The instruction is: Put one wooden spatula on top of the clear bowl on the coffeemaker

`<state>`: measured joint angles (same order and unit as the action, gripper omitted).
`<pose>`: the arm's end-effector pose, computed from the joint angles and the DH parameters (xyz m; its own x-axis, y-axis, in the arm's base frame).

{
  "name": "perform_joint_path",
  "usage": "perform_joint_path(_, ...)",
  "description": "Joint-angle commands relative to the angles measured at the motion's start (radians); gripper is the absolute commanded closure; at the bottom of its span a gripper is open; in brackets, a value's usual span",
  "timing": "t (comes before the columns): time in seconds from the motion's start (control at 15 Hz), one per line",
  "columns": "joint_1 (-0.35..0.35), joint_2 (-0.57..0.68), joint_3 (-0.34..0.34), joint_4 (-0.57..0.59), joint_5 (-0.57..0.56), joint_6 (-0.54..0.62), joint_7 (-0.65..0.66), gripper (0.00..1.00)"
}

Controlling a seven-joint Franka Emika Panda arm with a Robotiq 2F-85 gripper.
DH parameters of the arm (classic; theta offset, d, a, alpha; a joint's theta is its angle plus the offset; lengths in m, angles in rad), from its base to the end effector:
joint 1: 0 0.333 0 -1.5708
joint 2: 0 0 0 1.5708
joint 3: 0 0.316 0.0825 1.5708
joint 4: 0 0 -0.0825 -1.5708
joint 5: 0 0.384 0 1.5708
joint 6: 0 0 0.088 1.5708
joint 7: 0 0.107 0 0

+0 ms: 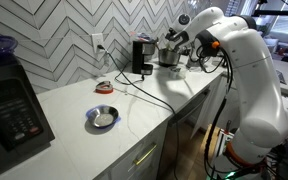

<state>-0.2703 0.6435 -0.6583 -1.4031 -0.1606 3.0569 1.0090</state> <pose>0.5748 -0.4961 0.5144 -0.1616 -0.5296 0.8327 -0.8599 -0.3384 -0.3821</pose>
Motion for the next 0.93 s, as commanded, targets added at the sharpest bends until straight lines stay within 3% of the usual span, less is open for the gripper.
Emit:
perform_joint_path(0.0,0.087,-0.104,-0.126,-0.067,-0.028,0.140,0.031,0.99)
perform_joint_path(0.07,0.107,-0.128,-0.158,-0.070,-0.025,0.164,0.022,0.98)
perform_joint_path(0.33,0.138,-0.376,-0.088,-0.228,-0.063,0.111,-0.111,0.98)
perform_joint_path(0.53,0.197,-0.534,-0.150,-0.368,-0.119,0.036,-0.168,0.98)
perform_joint_path(0.87,0.217,-0.785,-0.185,-0.538,-0.201,-0.105,-0.060,0.98)
